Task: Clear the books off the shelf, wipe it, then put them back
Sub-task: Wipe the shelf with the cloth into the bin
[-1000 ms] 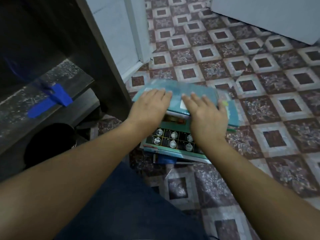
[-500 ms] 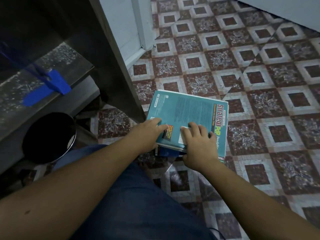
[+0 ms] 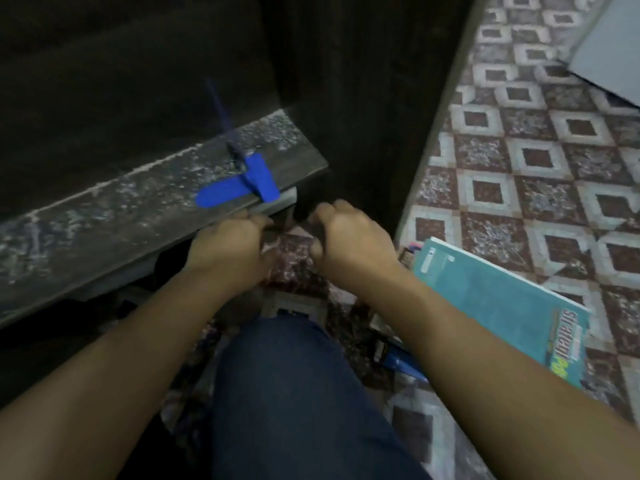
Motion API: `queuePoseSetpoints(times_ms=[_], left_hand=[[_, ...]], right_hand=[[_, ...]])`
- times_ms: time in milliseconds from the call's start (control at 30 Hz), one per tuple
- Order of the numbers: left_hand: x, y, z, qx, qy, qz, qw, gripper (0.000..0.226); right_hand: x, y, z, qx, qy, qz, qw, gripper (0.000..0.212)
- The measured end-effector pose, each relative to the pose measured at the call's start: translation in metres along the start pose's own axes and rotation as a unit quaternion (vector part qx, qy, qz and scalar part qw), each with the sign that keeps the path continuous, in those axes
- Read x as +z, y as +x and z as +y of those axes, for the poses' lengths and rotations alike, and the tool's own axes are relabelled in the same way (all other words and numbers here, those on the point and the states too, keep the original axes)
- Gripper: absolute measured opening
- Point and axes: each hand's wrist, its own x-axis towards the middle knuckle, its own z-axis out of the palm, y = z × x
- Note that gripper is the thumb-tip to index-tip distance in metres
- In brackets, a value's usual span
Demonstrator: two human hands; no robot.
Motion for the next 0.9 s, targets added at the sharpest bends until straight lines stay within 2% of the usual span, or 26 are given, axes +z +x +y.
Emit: queuePoseSetpoints(times_ms=[100,200,267,400,467,567,733,900], left_hand=[[-0.007,-0.001,-0.061,-0.075,-0.027,0.039,0.996,0.045],[-0.004,-0.006,-0.110,-0.114,-0.054,0.057,0.990,0.048],[0.002,-0.009,-0.131,-0.122,-0.063,0.059,0.989,0.048],[0.014,-0.012,-0.157,-0.123,-0.063,0.073,0.988,0.046],[0.017,-0.011,-0.164,-0.128,-0.055,0.069,0.988,0.048],[0.021,-0.008,-0.167,-0.125,-0.059,0.069,0.988,0.050],[0.024,-0.007,-0.163,-0.114,-0.054,0.061,0.990,0.049],[0.031,-0.009,-0.166,-0.113,-0.051,0.051,0.991,0.044]], right_hand=[[0.010,0.063,-0.043,-0.021,0.069,0.029,0.997,0.040],[0.026,0.114,-0.078,0.028,0.149,0.047,0.987,0.054],[0.039,0.138,-0.091,0.064,0.168,0.051,0.982,0.054],[0.045,0.157,-0.102,0.096,0.106,0.042,0.989,0.032],[0.039,0.156,-0.106,0.097,0.087,0.046,0.990,0.030],[0.031,0.143,-0.113,0.049,0.042,0.097,0.993,0.026],[0.016,0.115,-0.116,0.013,0.029,0.139,0.990,0.022],[0.006,0.076,-0.109,0.002,-0.001,0.104,0.995,0.018]])
